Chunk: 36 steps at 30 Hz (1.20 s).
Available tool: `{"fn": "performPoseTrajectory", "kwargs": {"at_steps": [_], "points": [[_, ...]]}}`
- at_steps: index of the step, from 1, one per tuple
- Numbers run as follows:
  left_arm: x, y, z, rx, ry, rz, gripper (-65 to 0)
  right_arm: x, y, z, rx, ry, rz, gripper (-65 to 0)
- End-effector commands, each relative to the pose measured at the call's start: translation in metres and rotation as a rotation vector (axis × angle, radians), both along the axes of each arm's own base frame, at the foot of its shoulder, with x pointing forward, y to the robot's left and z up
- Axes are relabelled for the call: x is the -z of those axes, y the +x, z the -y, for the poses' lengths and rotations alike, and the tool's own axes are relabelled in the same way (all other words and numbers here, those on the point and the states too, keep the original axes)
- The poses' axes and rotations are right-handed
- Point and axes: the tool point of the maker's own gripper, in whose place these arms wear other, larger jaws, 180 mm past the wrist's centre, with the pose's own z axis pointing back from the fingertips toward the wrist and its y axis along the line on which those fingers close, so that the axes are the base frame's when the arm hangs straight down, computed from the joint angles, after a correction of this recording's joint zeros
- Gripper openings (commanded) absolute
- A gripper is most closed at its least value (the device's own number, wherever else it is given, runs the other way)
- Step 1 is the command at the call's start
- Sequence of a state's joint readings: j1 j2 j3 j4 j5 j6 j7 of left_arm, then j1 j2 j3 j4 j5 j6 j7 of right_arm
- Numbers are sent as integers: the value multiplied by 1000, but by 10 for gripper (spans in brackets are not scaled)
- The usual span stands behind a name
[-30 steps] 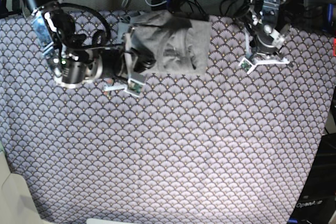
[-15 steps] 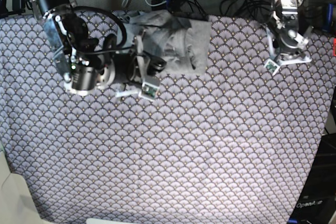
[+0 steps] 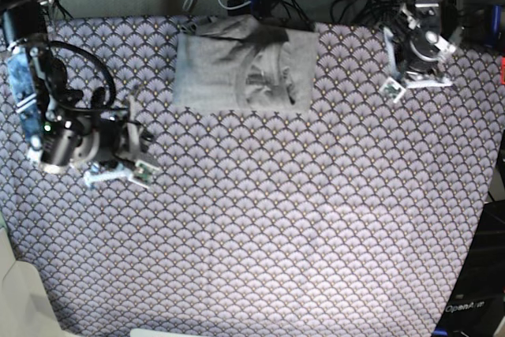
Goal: Fold the T-shirt properly
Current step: 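Move the left gripper to the folded bundle and grasp its edge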
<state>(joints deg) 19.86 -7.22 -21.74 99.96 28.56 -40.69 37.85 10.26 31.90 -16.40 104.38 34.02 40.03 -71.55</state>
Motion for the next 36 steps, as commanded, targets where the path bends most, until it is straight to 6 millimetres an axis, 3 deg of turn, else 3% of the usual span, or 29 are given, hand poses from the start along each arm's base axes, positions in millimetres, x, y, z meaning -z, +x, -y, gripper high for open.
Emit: {"fn": "performPoseTrajectory", "kwargs": {"at_steps": [1, 6, 12, 17, 22, 25, 29, 36], "points": [[-11, 8, 0, 2, 13, 43, -650, -4, -1, -1, 3, 29, 11, -577], [-24, 16, 14, 26, 16, 82, -650, 20, -36, -15, 2, 133, -55, -581], [-15, 7, 40, 78, 70, 43, -650, 37, -61, -31, 10, 189, -102, -581], [-30, 10, 63, 115, 113, 76, -650, 48, -62, -38, 24, 167, -103, -581], [-40, 5, 71, 114, 143, 86, -650, 56, -63, -41, 38, 165, -117, -581], [-39, 0, 76, 123, 141, 80, -650, 55, -62, -41, 37, 165, -114, -581], [-31, -11, 104, 210, 74, 83, -650, 55, -61, -41, 37, 165, -112, -581], [-28, -12, 142, 308, -6, 106, -650, 55, -61, -41, 38, 164, -113, -581]]}}
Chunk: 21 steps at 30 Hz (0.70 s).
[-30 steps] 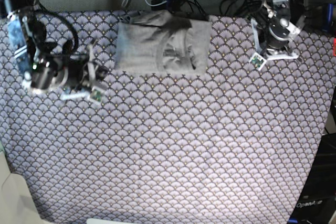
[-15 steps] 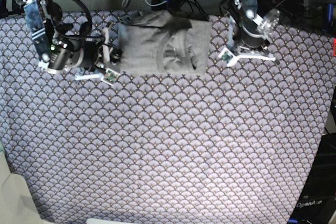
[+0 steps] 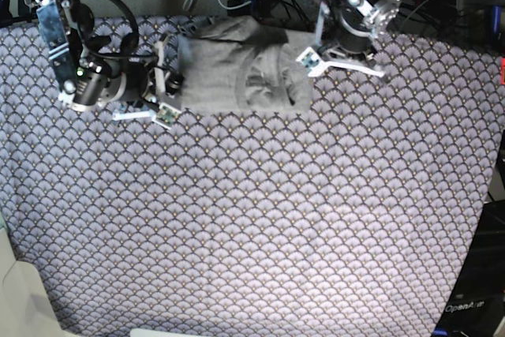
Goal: Fold the T-shirt properly
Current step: 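Move the left gripper to the folded bundle and grasp its edge, then fold the bundle edge over toward the right gripper with left gripper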
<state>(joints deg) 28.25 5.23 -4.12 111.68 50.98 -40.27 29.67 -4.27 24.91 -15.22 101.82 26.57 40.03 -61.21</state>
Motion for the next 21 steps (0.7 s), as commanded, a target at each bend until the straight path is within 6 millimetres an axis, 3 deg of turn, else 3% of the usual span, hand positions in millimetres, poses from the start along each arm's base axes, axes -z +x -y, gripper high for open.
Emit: {"fn": "performPoseTrajectory", "kwargs": {"at_steps": [1, 7, 11, 13, 16, 21], "points": [[-2, 0, 7, 12, -17, 10, -650, -9, 9, -2, -2, 19, 33, -581], [20, -10, 29, 90, 3, -53, -650, -8, 7, -2, -2, 19, 29, -581], [32, 0, 48, 132, -5, -71, -650, -8, 7, -2, -2, 19, 29, -581], [34, 11, 56, 121, -23, -68, -650, -8, 6, -2, -2, 20, 27, -581], [33, 32, 51, 96, -23, -48, -650, -8, 6, -2, -2, 20, 26, -581], [12, 78, 41, 64, 7, 35, -650, -7, 4, -7, 0, 33, 22, -581]]}}
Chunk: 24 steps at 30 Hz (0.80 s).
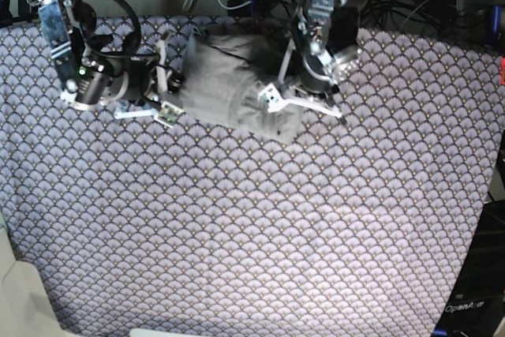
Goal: Fold the T-shirt properly
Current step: 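Fold the bundle edge over toward the right gripper with left gripper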
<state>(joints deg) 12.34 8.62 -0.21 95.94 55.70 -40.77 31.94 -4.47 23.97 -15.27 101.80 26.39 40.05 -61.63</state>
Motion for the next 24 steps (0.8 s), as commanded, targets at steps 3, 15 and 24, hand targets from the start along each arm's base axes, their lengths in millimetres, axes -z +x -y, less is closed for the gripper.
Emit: {"fn": "performPoseTrajectory", "kwargs": {"at_steps": [3, 15, 24], "points": [[-34, 46, -4, -35, 12, 109, -650, -5, 0, -7, 0, 38, 14, -581], [-102, 98, -52, -216, 206, 184, -650, -4, -3, -14, 3, 56, 6, -581], [-76, -4, -57, 61, 389, 133, -650, -7, 1, -15, 3, 61, 17, -581]]}}
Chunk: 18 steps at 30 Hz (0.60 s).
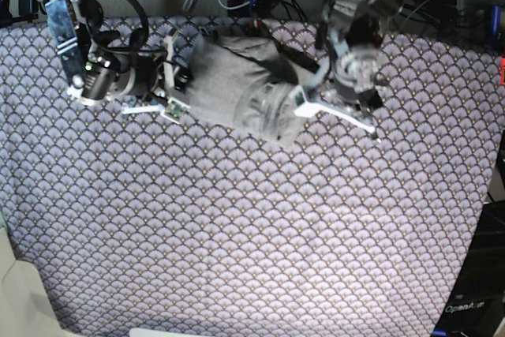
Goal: Fold the T-shirt properly
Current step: 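Fold the bundle edge over toward the right gripper with left gripper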
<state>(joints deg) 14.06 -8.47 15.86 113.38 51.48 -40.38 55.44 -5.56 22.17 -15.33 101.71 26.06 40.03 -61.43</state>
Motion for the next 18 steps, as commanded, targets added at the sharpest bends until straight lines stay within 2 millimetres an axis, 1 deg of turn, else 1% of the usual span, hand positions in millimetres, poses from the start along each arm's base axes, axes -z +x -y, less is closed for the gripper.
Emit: {"fn": "performPoseTrajectory", "kwargs": {"at_steps": [1, 2, 8, 10, 14, 18], "points": [[-6, -3, -2, 2, 13, 16, -650, -10, 8, -4, 0, 33, 34, -581], [-1, -12, -1, 13, 22, -4, -650, -11, 9, -4, -1, 33, 36, -581], [18, -44, 7, 91, 57, -88, -650, -11, 9, -4, -1, 33, 37, -581], [22, -53, 15, 131, 72, -101, -650, -11, 9, -4, -1, 33, 37, -581], [27, -60, 33, 185, 72, -117, -650, -11, 9, -4, -1, 33, 37, -581], [36, -59, 48, 227, 71, -133, -650, -11, 9, -4, 0, 35, 37, -581]]}}
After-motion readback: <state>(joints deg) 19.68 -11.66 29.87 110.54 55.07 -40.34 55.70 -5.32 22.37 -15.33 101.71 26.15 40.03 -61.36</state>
